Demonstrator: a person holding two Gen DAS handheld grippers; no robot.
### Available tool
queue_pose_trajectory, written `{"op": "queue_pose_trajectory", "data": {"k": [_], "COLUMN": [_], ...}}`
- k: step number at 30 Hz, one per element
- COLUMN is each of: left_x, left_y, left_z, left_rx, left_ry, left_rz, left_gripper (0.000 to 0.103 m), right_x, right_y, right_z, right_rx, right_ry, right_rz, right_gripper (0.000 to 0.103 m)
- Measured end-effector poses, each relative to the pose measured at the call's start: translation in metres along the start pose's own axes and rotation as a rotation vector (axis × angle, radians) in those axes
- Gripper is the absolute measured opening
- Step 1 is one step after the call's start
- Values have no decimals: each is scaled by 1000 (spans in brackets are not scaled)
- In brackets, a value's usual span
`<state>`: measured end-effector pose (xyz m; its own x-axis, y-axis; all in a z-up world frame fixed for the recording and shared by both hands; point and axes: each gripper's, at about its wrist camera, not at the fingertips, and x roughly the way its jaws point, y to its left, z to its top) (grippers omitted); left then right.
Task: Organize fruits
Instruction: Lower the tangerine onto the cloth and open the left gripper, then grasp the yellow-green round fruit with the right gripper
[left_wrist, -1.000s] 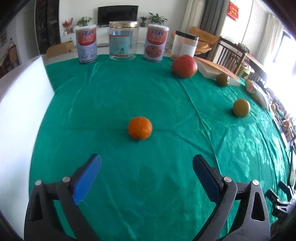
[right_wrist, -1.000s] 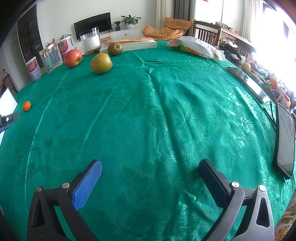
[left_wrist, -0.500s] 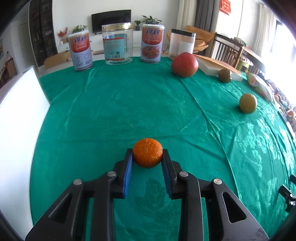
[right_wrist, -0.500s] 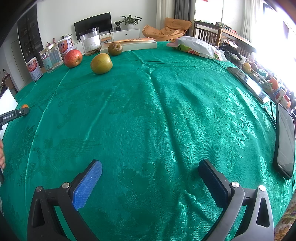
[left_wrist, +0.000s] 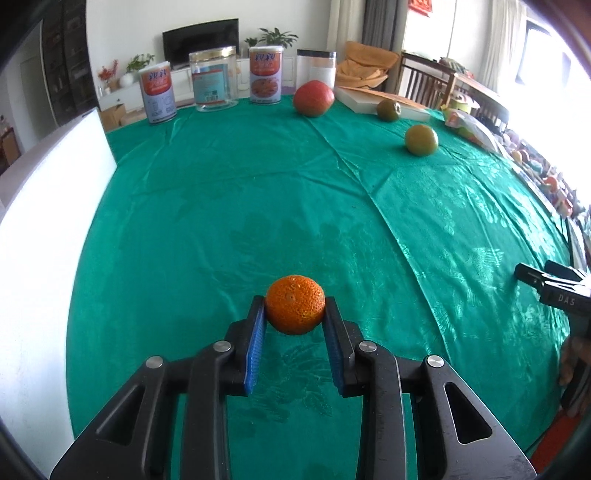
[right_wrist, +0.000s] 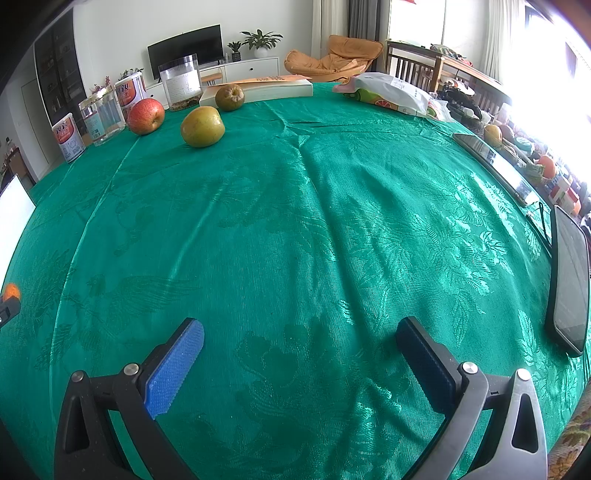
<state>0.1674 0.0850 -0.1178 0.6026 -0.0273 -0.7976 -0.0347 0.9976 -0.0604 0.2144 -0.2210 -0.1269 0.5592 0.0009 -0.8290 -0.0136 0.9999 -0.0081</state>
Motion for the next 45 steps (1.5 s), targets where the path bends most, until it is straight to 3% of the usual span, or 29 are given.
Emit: {"op": "queue_pose_trajectory", "data": {"k": [1, 2, 3, 5, 12, 20, 22, 24, 27, 30, 37, 38, 39, 41, 45], "left_x": [3, 5, 8, 10, 13, 14, 14, 14, 14, 14, 14, 14, 14, 14, 14], "left_y": [1, 2, 2, 1, 9, 9, 10, 10, 10, 10, 9, 9, 9, 10, 10], "left_z": [-1, -1, -3, -7, -9, -9, -9, -9, -9, -9, -9, -9, -9, -9, -9], "left_rx": [-9, -9, -5, 9, -33, -33, -33, -33, -33, -33, -34, -34, -34, -34, -34], "left_ry": [4, 4, 6, -2, 7, 9, 9, 8, 9, 9, 8, 8, 8, 8, 9], "left_rz": [6, 15, 33, 78, 88, 96, 96, 96, 96, 96, 96, 96, 96, 96, 96], "left_gripper": [34, 43, 61, 84, 95, 96, 96, 96, 96, 96, 96, 96, 96, 96, 96], "right_x": [0, 0, 0, 0, 0, 0, 4, 8, 4, 19, 84, 91, 98, 103, 86], "right_y": [0, 0, 0, 0, 0, 0, 1, 1, 14, 51, 110, 114, 116, 116, 97], "right_z": [0, 0, 0, 0, 0, 1, 10, 29, 66, 108, 178, 181, 182, 182, 164], "right_rx": [0, 0, 0, 0, 0, -3, -25, -14, -17, -107, -196, -201, -206, -203, -137], "right_ry": [0, 0, 0, 0, 0, 4, 52, 73, -14, -57, -47, -32, -6, 17, 8], "right_rz": [0, 0, 0, 0, 0, 1, 14, 62, 115, 160, 95, 95, 97, 88, 154], "right_gripper": [103, 103, 103, 103, 103, 103, 103, 103, 103, 103, 96, 88, 69, 53, 52]}}
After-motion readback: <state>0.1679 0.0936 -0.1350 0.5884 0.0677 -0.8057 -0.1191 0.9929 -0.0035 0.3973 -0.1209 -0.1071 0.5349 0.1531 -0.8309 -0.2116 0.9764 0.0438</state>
